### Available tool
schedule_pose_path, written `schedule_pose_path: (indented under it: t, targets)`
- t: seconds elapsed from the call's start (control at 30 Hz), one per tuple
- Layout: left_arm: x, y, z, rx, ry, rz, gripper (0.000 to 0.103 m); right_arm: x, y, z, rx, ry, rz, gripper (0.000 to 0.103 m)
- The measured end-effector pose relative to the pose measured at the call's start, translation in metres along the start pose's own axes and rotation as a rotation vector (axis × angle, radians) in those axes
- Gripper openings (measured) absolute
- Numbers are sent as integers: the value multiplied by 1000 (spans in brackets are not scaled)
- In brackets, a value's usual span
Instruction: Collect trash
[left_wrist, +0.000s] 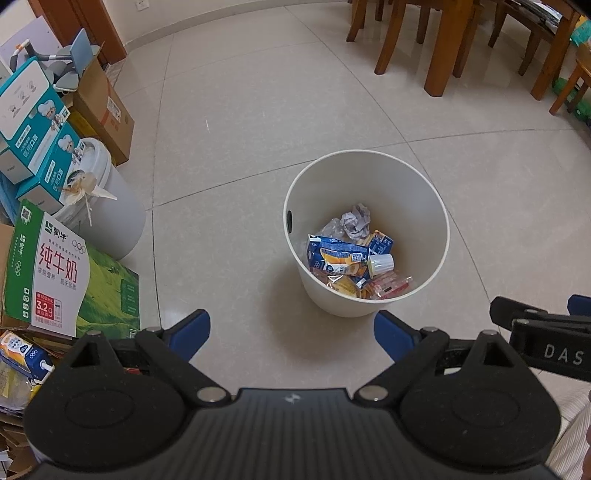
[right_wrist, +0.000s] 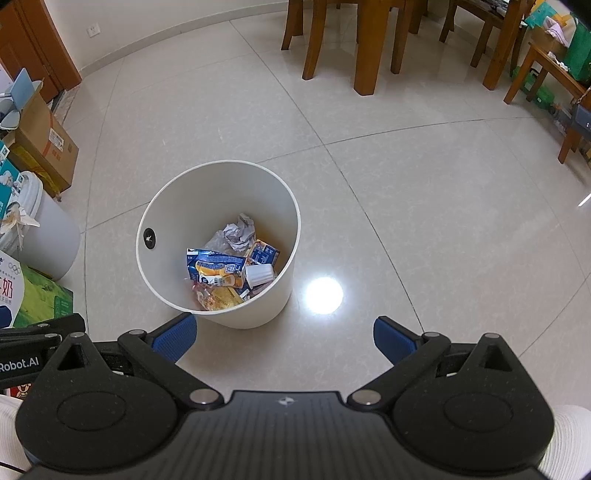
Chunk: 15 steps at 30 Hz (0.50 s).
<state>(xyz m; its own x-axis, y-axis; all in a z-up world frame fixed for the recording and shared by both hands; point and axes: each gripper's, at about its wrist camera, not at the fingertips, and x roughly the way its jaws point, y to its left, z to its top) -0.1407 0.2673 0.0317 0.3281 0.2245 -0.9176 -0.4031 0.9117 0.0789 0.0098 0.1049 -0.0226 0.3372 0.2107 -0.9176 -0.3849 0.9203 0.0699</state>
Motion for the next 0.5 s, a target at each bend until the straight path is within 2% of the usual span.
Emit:
schedule_pose_path:
  t: [0.5]
  targets:
    - [0, -3, 1, 8, 4, -4, 95, 0, 0, 0, 6, 3, 4, 103]
